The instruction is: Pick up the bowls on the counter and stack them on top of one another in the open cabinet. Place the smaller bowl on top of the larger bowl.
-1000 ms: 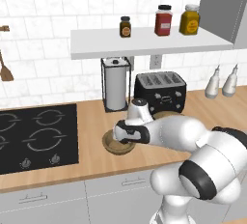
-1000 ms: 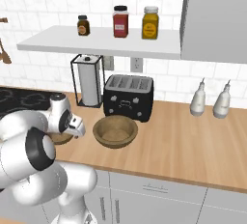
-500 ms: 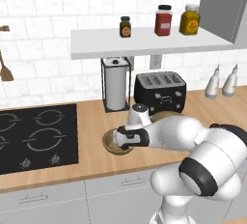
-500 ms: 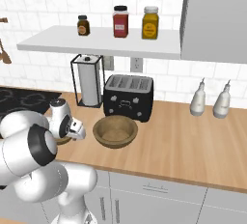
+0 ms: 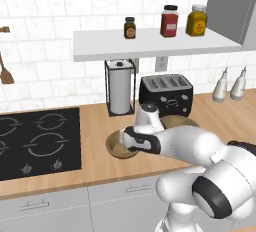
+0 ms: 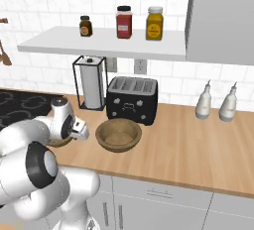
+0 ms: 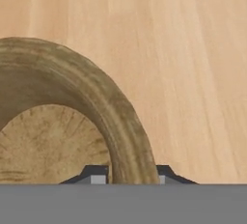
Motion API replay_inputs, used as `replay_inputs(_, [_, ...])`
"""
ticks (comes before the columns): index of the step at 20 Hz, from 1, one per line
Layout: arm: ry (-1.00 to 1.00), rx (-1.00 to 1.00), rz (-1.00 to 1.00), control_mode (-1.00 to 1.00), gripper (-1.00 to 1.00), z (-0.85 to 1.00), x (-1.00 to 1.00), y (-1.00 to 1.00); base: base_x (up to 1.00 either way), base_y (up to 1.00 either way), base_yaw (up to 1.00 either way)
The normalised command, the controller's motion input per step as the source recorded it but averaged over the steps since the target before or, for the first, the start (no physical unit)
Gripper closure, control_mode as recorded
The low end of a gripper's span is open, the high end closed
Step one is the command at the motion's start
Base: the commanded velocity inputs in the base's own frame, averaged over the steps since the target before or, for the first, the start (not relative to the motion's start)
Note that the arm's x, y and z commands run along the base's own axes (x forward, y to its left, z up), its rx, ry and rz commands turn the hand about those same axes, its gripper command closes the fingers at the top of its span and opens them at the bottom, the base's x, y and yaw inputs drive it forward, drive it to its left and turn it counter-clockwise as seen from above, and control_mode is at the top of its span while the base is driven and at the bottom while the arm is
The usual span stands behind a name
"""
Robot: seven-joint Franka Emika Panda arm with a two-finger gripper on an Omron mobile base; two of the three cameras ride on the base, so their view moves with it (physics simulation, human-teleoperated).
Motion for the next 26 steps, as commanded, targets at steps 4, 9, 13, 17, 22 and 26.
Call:
replay_inputs(4, [-0.18,0.13,-0.15,-1.0,1.0,0.89,-0.28,-0.49,0.0,0.0,0.0])
replay_inputs(9, [-0.15,0.16,-0.2,-1.0,1.0,0.84,-0.24,-0.81,0.0,0.0,0.0])
replay_inputs(13, [-0.01,0.13,-0.27,-1.0,1.0,0.54,-0.13,-1.0,0.0,0.0,0.0])
replay_inputs(17, [0.09,0.12,-0.33,-1.0,1.0,0.36,0.02,-1.0,0.0,0.0,0.0])
replay_inputs(22, [0.2,0.14,-0.35,-1.0,1.0,0.19,0.16,-0.99,0.0,0.0,0.0])
replay_inputs(26, [0.16,0.07,-0.16,-1.0,1.0,0.0,0.37,-0.66,0.0,0.0,0.0])
